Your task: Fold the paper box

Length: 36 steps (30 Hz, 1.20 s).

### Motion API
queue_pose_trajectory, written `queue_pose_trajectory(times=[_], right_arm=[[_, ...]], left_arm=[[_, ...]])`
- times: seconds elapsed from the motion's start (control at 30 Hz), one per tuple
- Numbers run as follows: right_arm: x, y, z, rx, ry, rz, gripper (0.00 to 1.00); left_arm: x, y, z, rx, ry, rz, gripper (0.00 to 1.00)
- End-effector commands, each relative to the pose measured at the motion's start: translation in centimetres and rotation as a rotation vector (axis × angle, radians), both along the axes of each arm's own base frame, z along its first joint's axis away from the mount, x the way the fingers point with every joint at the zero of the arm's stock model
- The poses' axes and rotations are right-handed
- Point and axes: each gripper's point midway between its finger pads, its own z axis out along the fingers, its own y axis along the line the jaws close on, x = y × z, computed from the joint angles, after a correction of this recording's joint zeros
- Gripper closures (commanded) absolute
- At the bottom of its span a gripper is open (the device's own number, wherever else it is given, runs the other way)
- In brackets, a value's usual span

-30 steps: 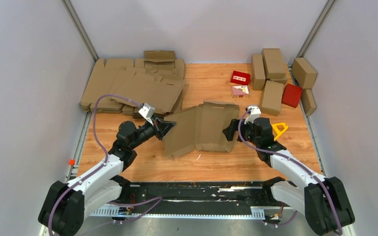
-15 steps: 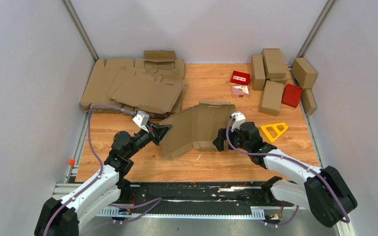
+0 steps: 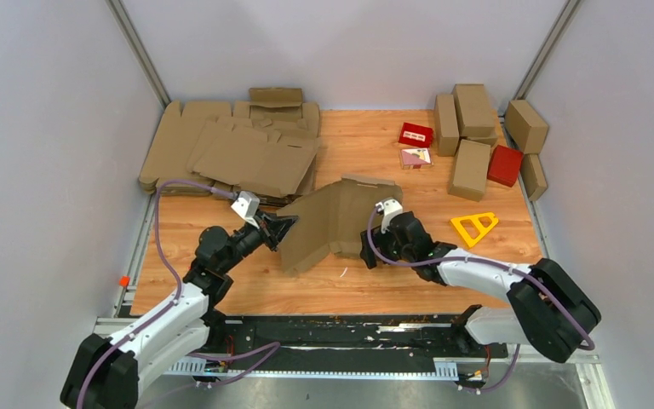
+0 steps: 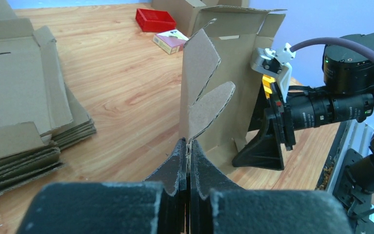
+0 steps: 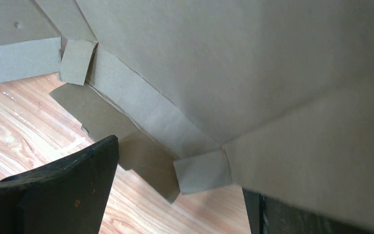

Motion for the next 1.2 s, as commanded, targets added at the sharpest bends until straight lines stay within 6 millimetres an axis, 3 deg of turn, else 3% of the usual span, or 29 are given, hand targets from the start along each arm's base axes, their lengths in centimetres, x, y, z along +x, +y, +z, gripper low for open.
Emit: queue_pose_trajectory(times=[0.0, 0.1, 0.37, 0.6, 0.8, 0.9, 1.17], right_arm=[[1.9, 1.0, 1.7, -0.035, -0.076, -0.021, 0.12], [2.0, 1.2, 1.5, -0.046, -0.067, -0.014, 0.30], [1.3, 2.3, 1.4, -0.047, -0.073, 0.030, 0.19], [2.2, -0.1, 1.7, -0.111, -0.084, -0.115, 0.11], [2.1, -1.5, 3.6, -0.067, -0.148, -0.188, 0.10], [1.9, -2.6, 3.5, -0.096, -0.145, -0.224, 0.08], [1.3, -2.0, 3.1, -0.067, -0.114, -0.197, 0.19]], left_arm=[[-0.5, -1.2, 1.8, -0.049, -0.028, -0.075, 1.00], [-0.5, -1.2, 1.8, -0.052, -0.021, -0.074, 1.00], [-0.9, -1.6, 2.1, -0.083, -0.016, -0.102, 1.00], [-0.5, -1.0, 2.1, -0.060, -0.019, -0.058, 1.00], [-0.7, -0.5, 2.5, -0.037, -0.056, -0.042, 1.00], [-0.6, -0.5, 2.5, -0.029, -0.053, -0.038, 1.00], [-0.5, -0.1, 2.5, -0.023, -0.056, -0.011, 1.00]])
